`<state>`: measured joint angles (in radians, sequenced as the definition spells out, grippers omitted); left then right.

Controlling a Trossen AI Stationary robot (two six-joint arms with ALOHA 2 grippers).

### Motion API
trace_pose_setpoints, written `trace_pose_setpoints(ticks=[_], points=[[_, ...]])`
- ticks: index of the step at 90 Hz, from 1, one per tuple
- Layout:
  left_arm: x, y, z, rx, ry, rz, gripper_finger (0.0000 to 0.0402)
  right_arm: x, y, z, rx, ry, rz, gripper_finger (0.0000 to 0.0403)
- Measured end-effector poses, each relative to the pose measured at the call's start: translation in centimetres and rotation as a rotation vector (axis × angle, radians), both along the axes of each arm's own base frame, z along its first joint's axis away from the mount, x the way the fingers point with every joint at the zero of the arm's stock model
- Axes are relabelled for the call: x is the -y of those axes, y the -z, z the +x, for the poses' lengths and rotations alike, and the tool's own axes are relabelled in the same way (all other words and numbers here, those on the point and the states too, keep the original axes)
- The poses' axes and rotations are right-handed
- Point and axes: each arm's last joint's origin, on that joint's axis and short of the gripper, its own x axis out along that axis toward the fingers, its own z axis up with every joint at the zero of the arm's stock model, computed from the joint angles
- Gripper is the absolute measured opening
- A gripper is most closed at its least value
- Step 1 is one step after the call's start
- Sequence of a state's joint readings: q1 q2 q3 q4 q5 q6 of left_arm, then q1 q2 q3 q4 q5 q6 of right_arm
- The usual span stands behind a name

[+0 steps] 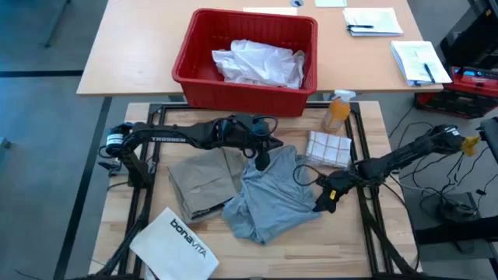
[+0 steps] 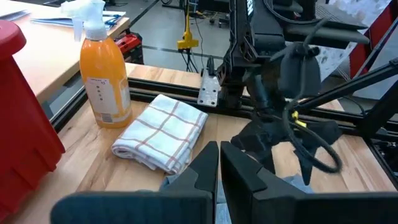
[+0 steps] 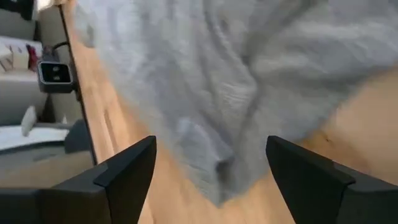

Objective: Fold laundry
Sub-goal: Fold the gray shirt

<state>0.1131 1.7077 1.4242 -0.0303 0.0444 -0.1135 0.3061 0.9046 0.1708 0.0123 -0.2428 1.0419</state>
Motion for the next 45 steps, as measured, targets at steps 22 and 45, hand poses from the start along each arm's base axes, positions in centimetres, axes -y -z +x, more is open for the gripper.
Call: trace_pose_setpoints(ticks=[22,45], points=[[0.0,0.0,0.0,0.0,0.0,0.0,0.0,0.2,-0.7,1.7,0.027,0.078,-0.153,0.0272],[0.0,0.0,0.0,0.0,0.0,0.0,0.0,2.1,-1.1,3.3,0.079,0.241,-0.124,0.0265]])
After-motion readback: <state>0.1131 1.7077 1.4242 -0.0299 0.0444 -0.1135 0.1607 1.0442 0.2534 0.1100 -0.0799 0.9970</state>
